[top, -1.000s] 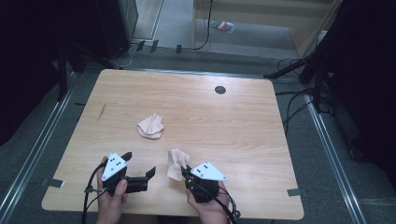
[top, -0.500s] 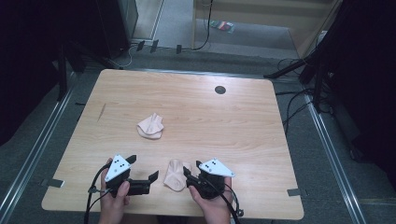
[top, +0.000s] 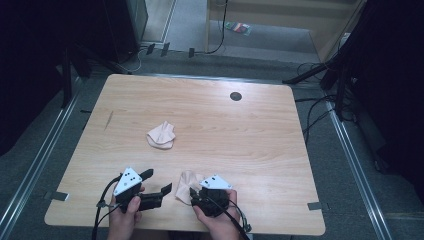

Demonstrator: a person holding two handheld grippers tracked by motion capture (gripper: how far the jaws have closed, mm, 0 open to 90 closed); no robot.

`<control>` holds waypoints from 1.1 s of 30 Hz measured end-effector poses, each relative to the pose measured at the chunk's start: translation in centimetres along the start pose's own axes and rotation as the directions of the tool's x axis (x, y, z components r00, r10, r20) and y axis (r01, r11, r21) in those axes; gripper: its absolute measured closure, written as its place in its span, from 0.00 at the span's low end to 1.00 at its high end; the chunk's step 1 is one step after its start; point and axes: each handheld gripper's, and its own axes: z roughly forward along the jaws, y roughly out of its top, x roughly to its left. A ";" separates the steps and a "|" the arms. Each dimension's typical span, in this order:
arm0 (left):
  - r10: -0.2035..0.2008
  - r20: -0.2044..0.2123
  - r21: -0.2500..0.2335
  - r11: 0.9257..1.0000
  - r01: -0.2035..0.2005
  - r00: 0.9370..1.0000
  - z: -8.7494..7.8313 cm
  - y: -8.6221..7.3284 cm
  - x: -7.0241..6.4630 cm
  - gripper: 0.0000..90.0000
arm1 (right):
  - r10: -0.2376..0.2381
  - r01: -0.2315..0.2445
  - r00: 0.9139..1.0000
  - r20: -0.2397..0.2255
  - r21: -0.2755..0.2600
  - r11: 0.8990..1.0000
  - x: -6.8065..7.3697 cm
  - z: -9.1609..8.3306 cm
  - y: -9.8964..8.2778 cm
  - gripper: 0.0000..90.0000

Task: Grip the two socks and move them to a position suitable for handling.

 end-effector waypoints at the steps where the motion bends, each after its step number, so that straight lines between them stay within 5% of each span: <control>1: -0.001 0.000 0.001 1.000 0.001 1.000 0.0 0.0 0.1 0.17 | -0.002 0.002 1.000 0.005 -0.001 1.000 0.1 0.0 0.0 0.63; 9: -0.006 -0.002 0.013 1.000 0.006 1.000 0.1 -0.2 0.2 0.17 | -0.039 0.040 0.999 0.015 -0.072 0.997 0.3 -1.1 0.2 0.92; 18: -0.002 0.060 0.080 0.997 -0.003 0.998 1.1 -0.6 -0.2 0.16 | -0.083 0.077 0.996 -0.034 -0.146 0.986 0.7 -3.3 1.8 0.97; 22: 0.019 0.166 0.132 0.990 -0.041 0.986 2.0 -1.0 -1.3 0.15 | -0.082 0.072 0.995 -0.048 -0.180 0.981 0.7 -4.7 2.7 0.97; 25: 0.050 0.173 0.166 0.983 -0.080 0.984 2.6 -1.2 -2.3 0.15 | -0.088 0.076 0.995 -0.053 -0.199 0.977 0.9 -5.3 3.1 0.97; 28: 0.048 0.114 0.240 0.968 -0.074 0.992 3.6 -1.2 -3.2 0.17 | -0.090 0.074 0.993 -0.071 -0.206 0.976 1.2 -5.7 3.3 0.97; 30: 0.055 0.097 0.244 0.967 -0.077 0.994 3.8 -1.3 -3.4 0.28 | -0.092 0.072 0.992 -0.090 -0.207 0.976 1.5 -5.8 3.4 0.97; 33: 0.072 0.102 0.213 0.973 -0.092 0.992 3.6 -1.2 -3.5 0.59 | -0.106 0.079 0.988 -0.111 -0.222 0.972 2.0 -6.2 3.6 0.97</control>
